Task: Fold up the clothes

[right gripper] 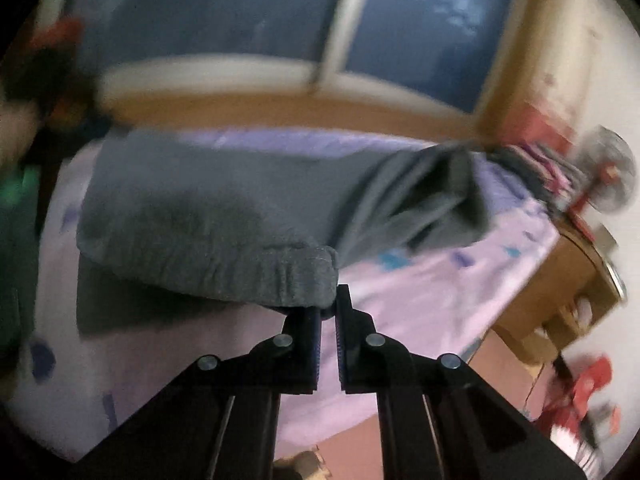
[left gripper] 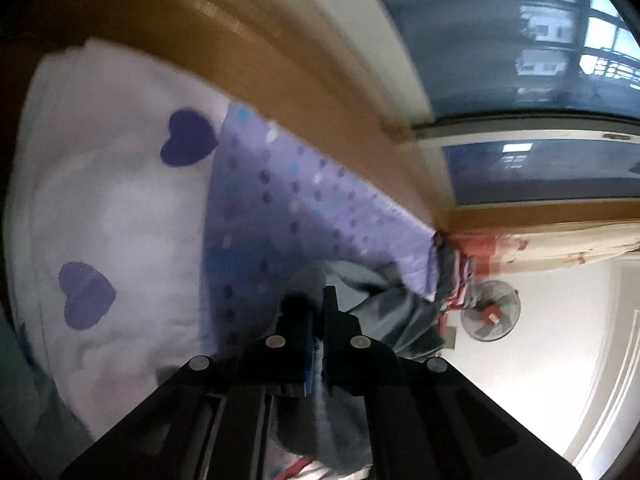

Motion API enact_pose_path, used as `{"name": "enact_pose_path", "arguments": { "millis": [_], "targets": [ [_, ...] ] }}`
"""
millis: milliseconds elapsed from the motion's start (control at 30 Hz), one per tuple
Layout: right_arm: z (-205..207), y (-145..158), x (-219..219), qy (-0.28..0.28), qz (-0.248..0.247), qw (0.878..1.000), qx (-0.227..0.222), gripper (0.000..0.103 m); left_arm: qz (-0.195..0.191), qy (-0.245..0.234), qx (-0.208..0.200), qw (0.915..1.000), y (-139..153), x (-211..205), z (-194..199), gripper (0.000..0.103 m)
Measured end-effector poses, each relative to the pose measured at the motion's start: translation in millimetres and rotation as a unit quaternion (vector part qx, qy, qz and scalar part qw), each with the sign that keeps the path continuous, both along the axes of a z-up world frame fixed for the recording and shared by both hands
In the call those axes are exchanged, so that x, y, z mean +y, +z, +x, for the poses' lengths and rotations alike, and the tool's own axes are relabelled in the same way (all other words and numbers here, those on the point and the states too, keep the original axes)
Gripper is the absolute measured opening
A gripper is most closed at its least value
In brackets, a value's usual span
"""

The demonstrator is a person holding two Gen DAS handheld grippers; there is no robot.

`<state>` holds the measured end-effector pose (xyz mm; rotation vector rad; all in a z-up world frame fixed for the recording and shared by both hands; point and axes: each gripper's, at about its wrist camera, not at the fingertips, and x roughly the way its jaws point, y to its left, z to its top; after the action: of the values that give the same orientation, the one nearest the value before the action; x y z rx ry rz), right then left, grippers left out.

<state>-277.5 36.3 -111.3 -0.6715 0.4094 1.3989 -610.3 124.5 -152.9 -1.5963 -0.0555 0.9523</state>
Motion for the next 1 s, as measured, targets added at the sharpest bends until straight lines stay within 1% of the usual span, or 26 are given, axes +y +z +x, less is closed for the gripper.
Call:
{"name": "enact_pose_path", "arguments": {
  "millis": [67,100,133,200,300,333,367,400,467,533,633,700,800,833,867,900,967,1000],
  "targets": [
    [24.5,26.9,4.3,-0.036,0.025,0.998,0.036,0.004,0.029,0.001,0.005,0.9996,25.8,-3.0,3.2,0.002],
    [38.2,41.8,4.4,-0.052,0.040,0.996,0.057,0.004,0.048,-0.001,0.010,0.9988,40.8,-4.5,5.3,0.002],
    [50.2,58.4,7.3,-0.061,0.057,0.994,0.068,0.004,0.072,-0.004,0.017,0.9972,58.0,-6.2,8.9,0.002],
    [61.2,86.8,18.4,-0.066,0.084,0.992,0.066,0.004,0.126,-0.012,0.029,0.9915,94.8,-9.5,19.2,0.002],
    [75.9,124.6,36.2,-0.075,0.121,0.989,0.048,0.004,0.189,-0.019,0.048,0.9806,145.3,-10.4,33.8,0.002],
    [77.7,142.1,42.5,-0.070,0.136,0.987,0.043,0.004,0.212,-0.019,0.062,0.9752,163.0,-9.3,37.3,0.002],
    [78.6,160.6,48.8,-0.061,0.151,0.986,0.038,0.004,0.235,-0.014,0.075,0.9689,181.7,-8.0,39.1,0.002],
    [79.5,179.0,55.1,-0.053,0.167,0.984,0.033,0.004,0.253,-0.008,0.079,0.9643,197.0,-6.4,38.1,0.002],
    [78.6,218.2,68.8,-0.032,0.200,0.979,0.024,0.004,0.281,0.009,0.077,0.9565,226.7,-5.2,31.4,0.002],
    [74.7,259.5,77.3,-0.002,0.224,0.974,0.029,0.004,0.313,0.029,0.078,0.9461,263.9,-8.8,19.0,0.003],
    [69.1,321.2,89.0,0.044,0.258,0.964,0.037,0.004,0.366,0.056,0.085,0.9249,324.2,-20.9,3.4,0.003],
    [64.2,363.4,94.9,0.074,0.286,0.954,0.039,0.004,0.409,0.079,0.106,0.9029,371.8,-40.4,-2.5,0.003],
    [51.6,420.8,92.0,0.106,0.344,0.932,0.038,0.004,0.465,0.108,0.151,0.8654,443.2,-71.5,-5.0,0.003],
    [50.1,436.8,90.9,0.111,0.362,0.925,0.040,0.004,0.479,0.115,0.165,0.8546,461.8,-81.7,-4.9,0.003],
    [47.7,452.1,89.2,0.117,0.377,0.918,0.043,0.004,0.489,0.123,0.175,0.8455,474.8,-91.6,-5.2,0.003],
    [45.9,463.9,89.0,0.125,0.384,0.914,0.049,0.004,0.499,0.131,0.186,0.8362,487.8,-101.4,-5.6,0.003],
    [42.6,484.1,90.6,0.148,0.389,0.907,0.065,0.004,0.519,0.147,0.206,0.8166,513.7,-121.1,-6.3,0.003],
    [41.2,488.6,91.7,0.160,0.386,0.905,0.072,0.004,0.526,0.159,0.219,0.8062,523.2,-131.2,-6.5,0.003]
  ]
}}
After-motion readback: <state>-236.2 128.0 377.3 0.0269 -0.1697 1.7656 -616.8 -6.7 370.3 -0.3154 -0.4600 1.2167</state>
